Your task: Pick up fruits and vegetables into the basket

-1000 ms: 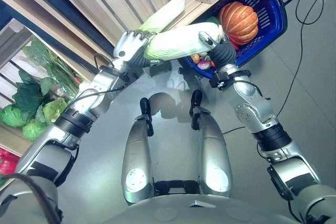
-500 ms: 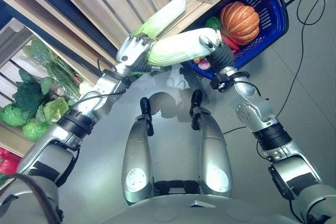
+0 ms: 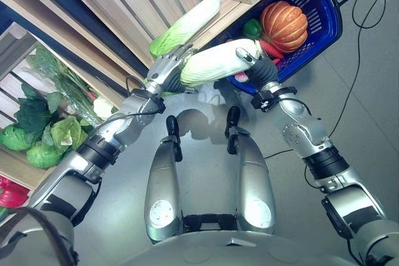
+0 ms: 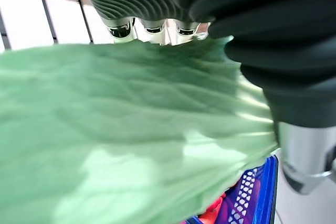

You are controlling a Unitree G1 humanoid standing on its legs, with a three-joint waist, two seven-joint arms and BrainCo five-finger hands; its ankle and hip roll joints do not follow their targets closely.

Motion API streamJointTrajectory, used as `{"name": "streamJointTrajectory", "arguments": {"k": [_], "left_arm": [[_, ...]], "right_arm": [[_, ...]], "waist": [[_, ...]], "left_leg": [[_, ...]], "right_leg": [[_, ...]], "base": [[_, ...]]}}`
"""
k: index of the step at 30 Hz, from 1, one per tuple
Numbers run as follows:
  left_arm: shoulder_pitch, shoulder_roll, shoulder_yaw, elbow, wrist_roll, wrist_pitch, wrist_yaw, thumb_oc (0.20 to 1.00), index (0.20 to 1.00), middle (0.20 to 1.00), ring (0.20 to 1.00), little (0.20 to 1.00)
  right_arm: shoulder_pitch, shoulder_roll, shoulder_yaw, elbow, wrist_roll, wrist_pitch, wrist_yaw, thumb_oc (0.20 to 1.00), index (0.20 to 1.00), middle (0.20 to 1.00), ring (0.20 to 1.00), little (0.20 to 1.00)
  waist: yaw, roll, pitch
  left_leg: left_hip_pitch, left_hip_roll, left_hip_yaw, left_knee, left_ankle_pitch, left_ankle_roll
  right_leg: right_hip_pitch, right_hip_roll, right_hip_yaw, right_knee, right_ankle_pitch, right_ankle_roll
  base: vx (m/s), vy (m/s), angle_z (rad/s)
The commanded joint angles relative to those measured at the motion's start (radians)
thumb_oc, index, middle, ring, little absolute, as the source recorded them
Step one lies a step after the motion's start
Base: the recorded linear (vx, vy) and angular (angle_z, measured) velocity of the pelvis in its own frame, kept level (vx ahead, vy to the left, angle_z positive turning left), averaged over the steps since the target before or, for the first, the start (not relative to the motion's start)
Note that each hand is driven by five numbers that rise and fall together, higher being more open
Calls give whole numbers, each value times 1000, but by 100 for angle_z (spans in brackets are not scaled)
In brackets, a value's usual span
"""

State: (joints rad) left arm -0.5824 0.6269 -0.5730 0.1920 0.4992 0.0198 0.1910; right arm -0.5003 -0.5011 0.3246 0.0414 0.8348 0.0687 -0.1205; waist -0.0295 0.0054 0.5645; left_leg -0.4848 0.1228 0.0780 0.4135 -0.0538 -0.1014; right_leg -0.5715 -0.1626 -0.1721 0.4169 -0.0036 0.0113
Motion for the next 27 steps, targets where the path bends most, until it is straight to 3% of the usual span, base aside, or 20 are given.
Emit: {"name": "streamJointTrajectory", "arguments": {"k": [1,6,17,24,27], "left_arm": [[158,16,17,-49,-56,17,-31,1000,1000,1000,1000,1000],[243,40,66,-25,-112,17,-33,1000,1000,1000,1000,1000],[448,63,183,60,-226,-53,74,1000,1000,1000,1000,1000],[553,45,260,62,-325,-199,136,1000,1000,1000,1000,1000],[593,42,279,52,-328,-226,138,1000,1000,1000,1000,1000]], "right_arm": [[-60,10,-196,-245,31,-142,69,200,200,200,200,200],[-38,-23,-287,-257,23,-195,64,200,200,200,200,200],[14,-102,-464,-289,-13,-293,27,200,200,200,200,200],[74,-145,-548,-288,-75,-357,-76,200,200,200,200,200],[113,-145,-576,-280,-102,-386,-104,200,200,200,200,200]], "waist": [[-14,23,-44],[-15,28,-44],[-8,44,-44],[3,45,-44],[5,46,-44]], "left_leg": [[0,-23,80,-39,-3,50],[-7,-20,84,-35,-6,48],[-36,-14,88,-47,4,45],[-55,-13,87,-49,8,46],[-67,-14,85,-49,9,45]], "right_leg": [[39,-2,-17,43,-96,78],[33,-3,-20,47,-100,73],[0,6,-27,60,-110,60],[-13,9,-37,67,-117,52],[-22,9,-41,67,-115,52]], "base": [[0,0,0],[0,0,0],[-8,-6,-4],[-1,-28,0],[-2,-49,1]]}}
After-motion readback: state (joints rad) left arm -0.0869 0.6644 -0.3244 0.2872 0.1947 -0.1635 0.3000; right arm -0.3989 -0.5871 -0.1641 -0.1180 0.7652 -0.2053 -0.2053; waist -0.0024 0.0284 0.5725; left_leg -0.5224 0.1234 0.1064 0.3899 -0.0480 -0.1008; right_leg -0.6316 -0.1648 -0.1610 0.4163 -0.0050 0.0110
